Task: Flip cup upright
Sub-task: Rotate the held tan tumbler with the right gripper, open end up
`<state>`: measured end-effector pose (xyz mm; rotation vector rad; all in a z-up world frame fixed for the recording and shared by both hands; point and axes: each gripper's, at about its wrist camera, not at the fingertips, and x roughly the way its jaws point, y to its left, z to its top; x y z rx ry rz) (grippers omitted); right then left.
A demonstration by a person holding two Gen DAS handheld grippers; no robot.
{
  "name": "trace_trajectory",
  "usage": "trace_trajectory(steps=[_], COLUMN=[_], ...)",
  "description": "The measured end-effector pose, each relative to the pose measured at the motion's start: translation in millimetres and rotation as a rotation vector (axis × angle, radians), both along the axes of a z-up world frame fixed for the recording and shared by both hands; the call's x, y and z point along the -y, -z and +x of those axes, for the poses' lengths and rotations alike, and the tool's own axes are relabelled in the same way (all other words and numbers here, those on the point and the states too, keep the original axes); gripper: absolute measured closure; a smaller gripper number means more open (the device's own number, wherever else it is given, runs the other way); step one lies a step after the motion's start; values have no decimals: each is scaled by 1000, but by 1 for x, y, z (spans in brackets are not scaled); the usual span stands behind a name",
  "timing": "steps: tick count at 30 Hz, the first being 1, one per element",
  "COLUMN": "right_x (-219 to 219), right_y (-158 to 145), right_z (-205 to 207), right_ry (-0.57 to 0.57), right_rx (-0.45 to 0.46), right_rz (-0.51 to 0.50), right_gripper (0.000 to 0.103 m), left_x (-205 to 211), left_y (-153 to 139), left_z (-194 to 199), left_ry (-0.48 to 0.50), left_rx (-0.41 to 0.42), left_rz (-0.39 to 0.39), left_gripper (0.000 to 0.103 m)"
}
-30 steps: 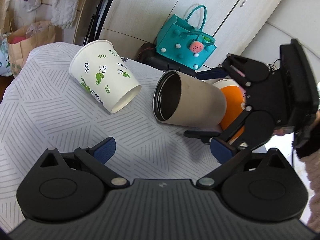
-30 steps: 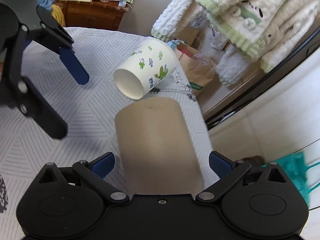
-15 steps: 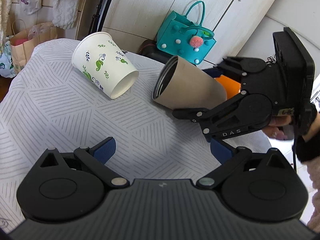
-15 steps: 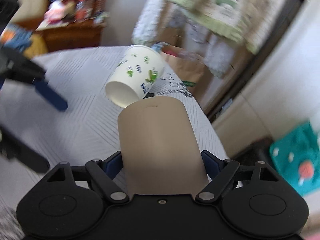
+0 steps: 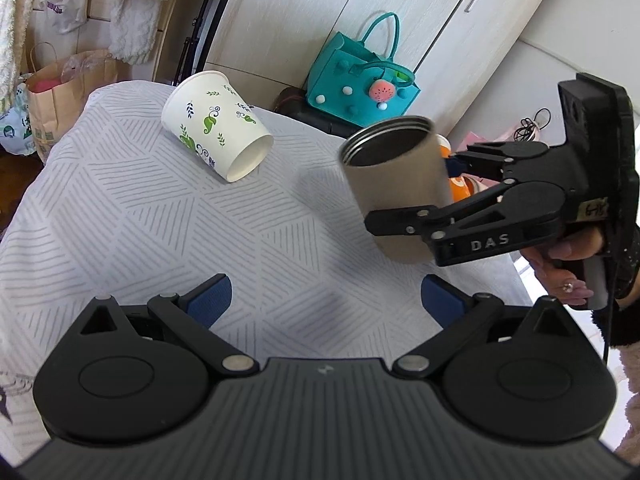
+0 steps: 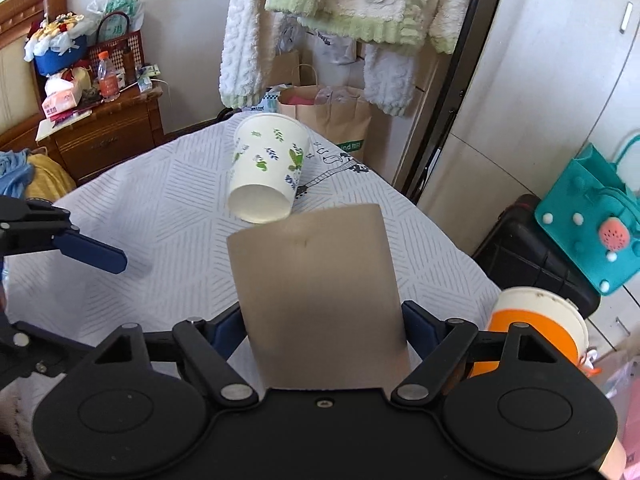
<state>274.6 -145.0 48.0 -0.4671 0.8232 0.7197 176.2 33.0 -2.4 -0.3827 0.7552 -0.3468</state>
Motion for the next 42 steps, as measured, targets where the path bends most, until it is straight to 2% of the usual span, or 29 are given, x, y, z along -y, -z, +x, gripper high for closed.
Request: trace_trajectory(steps=[7,12,19,22,25,28,29,32,38,42], right_x=[7,13,13,13,10,3,0,1,3,8], right_y=[-10,-21,-36,-30,-15,-1,0,3,13,19], right_z=[-31,-52,-76,-81,-78,-73,-73,-64,-54,-59], right_ry=[34,35,59,78,97,98,92,98,115,69], right_rx=[-24,-50,-135,-188,-247,-273,-248,-254,-266,-236], right_rz=[-10,-29,-174,-235,-266,-258,-256,-199,-147,-112], right_gripper=[20,20,20,20,20,19,20,20,21,21], left_x=[2,3,0,-2,-4,-7,-8,-11,-11,-7], left_y=[0,6,21,27,31,32,32,29,28,28], left_z=[-16,-22,-36,-37,-39,-40,-39,-40,-38,-35], left_ry=[36,78,131,163,166,166,165,158,144,146], left_rx=[19,12,0,-20,-20,-24,-25,-23,-32,-47], left_rz=[-36,-102,-167,-212,-222,-230,-229,-215,-194,-184], left_gripper=[1,1,1,1,1,1,1,1,1,1])
